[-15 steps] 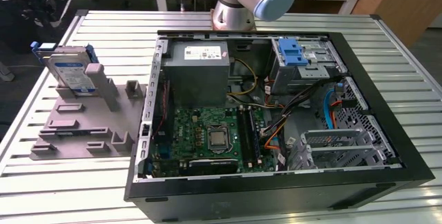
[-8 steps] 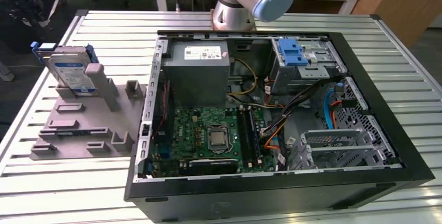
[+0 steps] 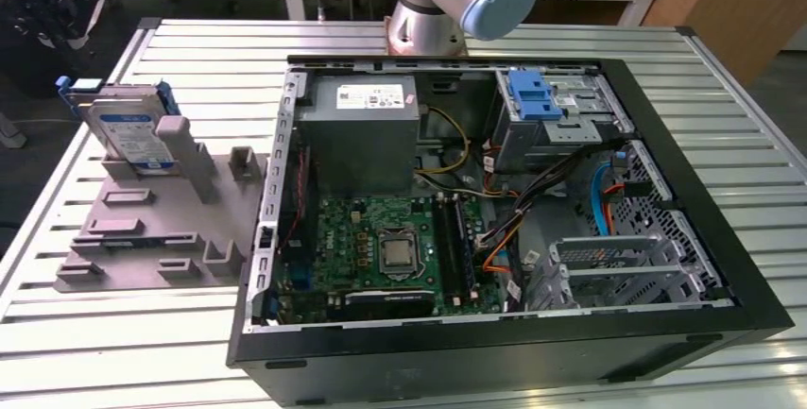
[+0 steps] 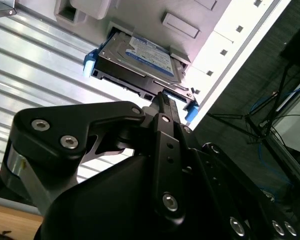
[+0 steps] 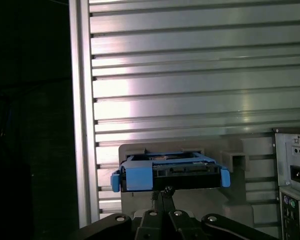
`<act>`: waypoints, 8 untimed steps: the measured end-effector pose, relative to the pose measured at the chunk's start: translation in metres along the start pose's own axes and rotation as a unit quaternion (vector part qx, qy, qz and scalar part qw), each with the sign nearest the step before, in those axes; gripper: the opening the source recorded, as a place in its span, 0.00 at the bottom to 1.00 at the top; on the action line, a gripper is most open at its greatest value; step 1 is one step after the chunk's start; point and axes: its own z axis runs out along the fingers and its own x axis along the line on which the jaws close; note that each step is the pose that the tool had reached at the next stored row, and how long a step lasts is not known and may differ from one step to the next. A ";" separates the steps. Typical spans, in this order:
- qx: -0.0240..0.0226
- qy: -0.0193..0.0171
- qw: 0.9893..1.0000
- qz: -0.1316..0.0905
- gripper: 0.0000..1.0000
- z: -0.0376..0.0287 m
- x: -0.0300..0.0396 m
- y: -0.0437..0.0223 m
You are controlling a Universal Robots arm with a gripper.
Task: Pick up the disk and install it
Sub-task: 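Pick up the disk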
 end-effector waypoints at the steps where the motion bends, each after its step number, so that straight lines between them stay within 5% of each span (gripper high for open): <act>1: 0.000 0.000 1.000 0.000 0.11 0.0000 0.0000 0.0000; 8: 0.000 0.000 1.000 -0.003 0.11 0.0000 0.0000 0.0000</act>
